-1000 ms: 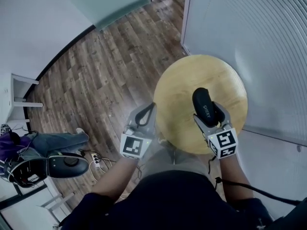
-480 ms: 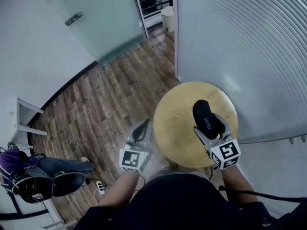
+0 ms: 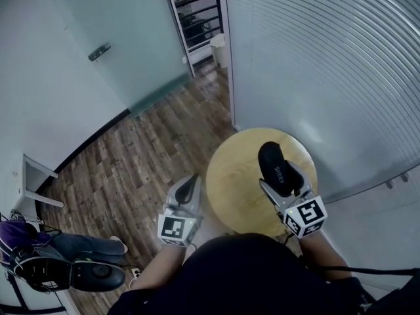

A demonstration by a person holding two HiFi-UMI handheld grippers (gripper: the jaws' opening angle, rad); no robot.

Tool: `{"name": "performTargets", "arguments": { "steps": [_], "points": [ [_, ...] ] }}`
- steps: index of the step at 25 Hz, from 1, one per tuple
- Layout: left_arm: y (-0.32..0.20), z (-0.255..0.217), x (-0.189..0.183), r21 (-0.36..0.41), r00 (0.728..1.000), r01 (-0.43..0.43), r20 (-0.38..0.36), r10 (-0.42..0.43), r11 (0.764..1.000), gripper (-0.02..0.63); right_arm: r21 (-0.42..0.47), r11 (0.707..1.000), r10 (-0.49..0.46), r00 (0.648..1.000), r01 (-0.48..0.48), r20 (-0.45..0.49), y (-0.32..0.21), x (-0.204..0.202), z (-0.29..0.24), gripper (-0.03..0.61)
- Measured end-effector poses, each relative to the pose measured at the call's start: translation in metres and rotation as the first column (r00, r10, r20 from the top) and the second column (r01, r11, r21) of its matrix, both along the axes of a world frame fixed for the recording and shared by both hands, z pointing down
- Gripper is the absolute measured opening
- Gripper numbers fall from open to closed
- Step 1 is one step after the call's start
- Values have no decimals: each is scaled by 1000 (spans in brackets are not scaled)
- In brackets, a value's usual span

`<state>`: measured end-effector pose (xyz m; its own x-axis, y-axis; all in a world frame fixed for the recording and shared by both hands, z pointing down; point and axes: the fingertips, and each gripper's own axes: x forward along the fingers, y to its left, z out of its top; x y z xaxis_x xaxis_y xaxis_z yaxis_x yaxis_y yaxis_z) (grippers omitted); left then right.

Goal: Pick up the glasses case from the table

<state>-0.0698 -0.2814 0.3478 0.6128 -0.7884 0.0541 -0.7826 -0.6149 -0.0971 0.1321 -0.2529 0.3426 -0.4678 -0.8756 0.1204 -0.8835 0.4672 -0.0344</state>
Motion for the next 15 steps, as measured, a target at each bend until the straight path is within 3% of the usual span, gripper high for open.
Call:
{"name": "performTargets", "arguments": {
  "steps": [6,9,15],
  "points": [
    [-20,-2,3,5,1000,-3,-16,3,1000,3,76,996,49,999,-50,17,-15,15,-12,360],
    [0,2,4,22,1000,-11,-1,11,1000,3,89,994,54,998,-56,20,6,20,-11,360],
    [50,-9,15,45,999,1,-50,1,999,3,139,986,80,995,-86,53,54,35,-10,360]
  ]
}}
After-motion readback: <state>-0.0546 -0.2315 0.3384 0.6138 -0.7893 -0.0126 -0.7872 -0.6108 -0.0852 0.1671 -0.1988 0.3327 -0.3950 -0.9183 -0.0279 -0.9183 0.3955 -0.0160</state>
